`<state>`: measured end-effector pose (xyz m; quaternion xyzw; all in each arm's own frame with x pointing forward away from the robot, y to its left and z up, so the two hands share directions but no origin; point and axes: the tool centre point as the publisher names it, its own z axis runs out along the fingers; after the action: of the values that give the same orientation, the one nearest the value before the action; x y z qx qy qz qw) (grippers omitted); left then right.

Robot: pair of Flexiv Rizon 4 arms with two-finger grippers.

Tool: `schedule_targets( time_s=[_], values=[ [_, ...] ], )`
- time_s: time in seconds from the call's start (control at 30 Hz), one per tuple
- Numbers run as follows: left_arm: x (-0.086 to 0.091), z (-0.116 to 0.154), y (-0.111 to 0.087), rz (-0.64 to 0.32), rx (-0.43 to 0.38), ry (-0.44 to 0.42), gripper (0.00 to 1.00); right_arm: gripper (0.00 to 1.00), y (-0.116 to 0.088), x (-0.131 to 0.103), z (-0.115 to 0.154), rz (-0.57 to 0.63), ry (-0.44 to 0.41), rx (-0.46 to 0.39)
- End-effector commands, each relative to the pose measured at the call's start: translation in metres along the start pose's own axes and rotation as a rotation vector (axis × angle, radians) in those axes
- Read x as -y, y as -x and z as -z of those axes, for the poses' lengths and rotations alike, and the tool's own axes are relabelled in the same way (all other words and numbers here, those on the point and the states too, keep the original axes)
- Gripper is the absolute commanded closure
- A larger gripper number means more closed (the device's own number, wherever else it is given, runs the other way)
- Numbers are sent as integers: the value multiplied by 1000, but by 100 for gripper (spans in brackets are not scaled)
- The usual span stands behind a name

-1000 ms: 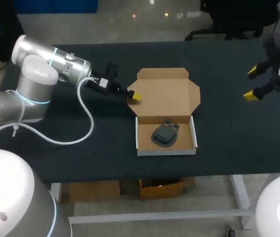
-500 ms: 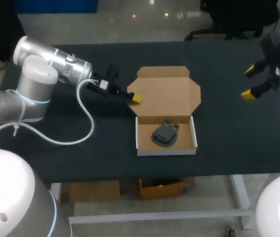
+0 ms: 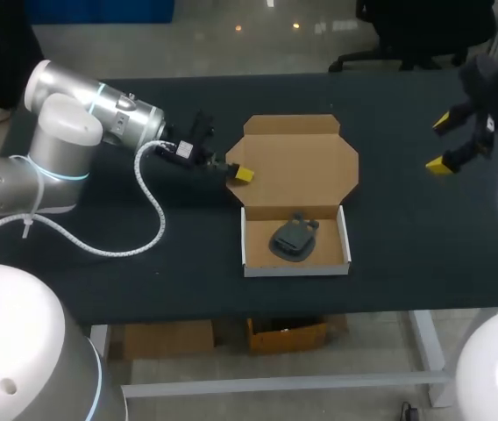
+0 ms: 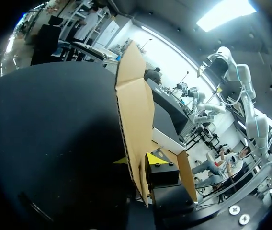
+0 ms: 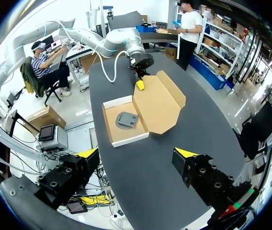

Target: Assemble the packaging by folding the flat box into shape, placing the metal phone stand inside, and closing the box properly

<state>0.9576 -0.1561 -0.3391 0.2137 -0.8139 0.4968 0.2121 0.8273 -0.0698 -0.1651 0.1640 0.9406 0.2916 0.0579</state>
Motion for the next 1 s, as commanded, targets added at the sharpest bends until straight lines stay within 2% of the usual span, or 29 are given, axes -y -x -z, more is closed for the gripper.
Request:
schedule_targets(
  time_s=[0.03,0.57,1.0],
  values=[
    [0,1,-3,-11,1,-6,87,0,-2,-1,2,1,-3,-2],
    [4,-1,-6,-48,-8,-35,86,0,-3,-2,2,2,-4,0],
    [4,-7,-10,-62,-7,-31,94,0,-3,-1,2,-1,-2,-3]
  ],
)
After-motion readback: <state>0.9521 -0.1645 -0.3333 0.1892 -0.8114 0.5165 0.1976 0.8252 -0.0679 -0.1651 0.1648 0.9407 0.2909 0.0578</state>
